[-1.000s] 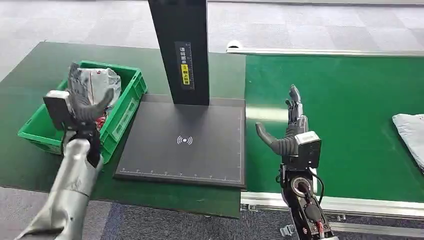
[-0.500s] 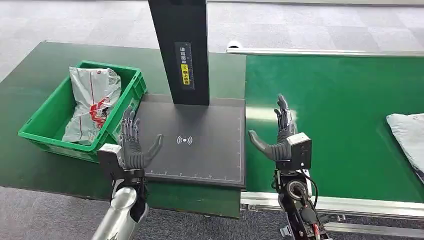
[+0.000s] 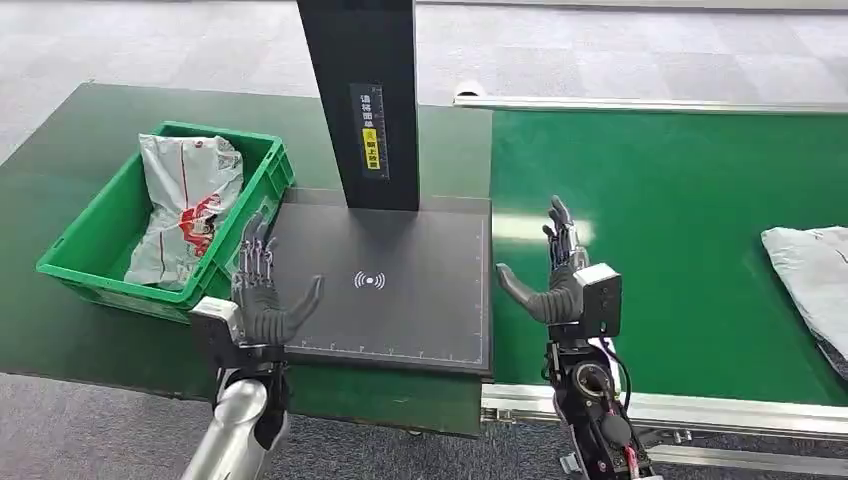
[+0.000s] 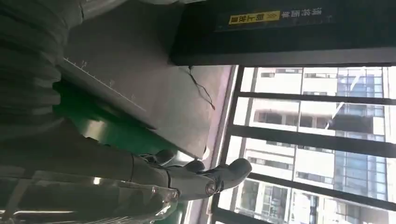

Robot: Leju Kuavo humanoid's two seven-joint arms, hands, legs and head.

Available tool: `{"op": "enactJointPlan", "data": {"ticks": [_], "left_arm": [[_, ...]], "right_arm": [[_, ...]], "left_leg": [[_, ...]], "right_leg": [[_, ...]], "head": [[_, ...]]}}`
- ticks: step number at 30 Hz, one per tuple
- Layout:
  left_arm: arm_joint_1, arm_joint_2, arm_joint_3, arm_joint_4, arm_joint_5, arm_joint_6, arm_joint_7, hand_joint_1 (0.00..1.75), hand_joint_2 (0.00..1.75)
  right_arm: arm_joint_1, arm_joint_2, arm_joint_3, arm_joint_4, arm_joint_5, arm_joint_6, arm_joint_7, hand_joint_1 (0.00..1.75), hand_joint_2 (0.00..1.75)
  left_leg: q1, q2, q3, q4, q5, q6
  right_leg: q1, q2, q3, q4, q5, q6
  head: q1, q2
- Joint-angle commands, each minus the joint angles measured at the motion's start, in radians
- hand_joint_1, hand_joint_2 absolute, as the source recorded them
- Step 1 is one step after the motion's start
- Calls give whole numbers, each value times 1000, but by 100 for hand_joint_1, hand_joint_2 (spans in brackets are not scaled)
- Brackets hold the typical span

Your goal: Moved the parcel from conveyor to table for the left to box.

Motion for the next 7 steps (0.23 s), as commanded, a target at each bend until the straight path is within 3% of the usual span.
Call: {"op": "enactJointPlan", "data": {"ticks": [1,7], "left_arm": [[-1,14,25,16,2,-2,0,0,175],[7,18,20,-2,13,-42,-16,0,175]], "right_arm": [[-21,-1,-5,42,-2,2,5,0,175],[-25,2,-5,34,3,-3,-8,0,175]], "left_leg": [[0,1,4,-1,-1,1],[0,1,5,-1,-1,1]], "right_leg": [[0,-1,4,-2,-1,0],[0,0,5,-2,-1,0]], "head": [[0,0],[0,0]]}}
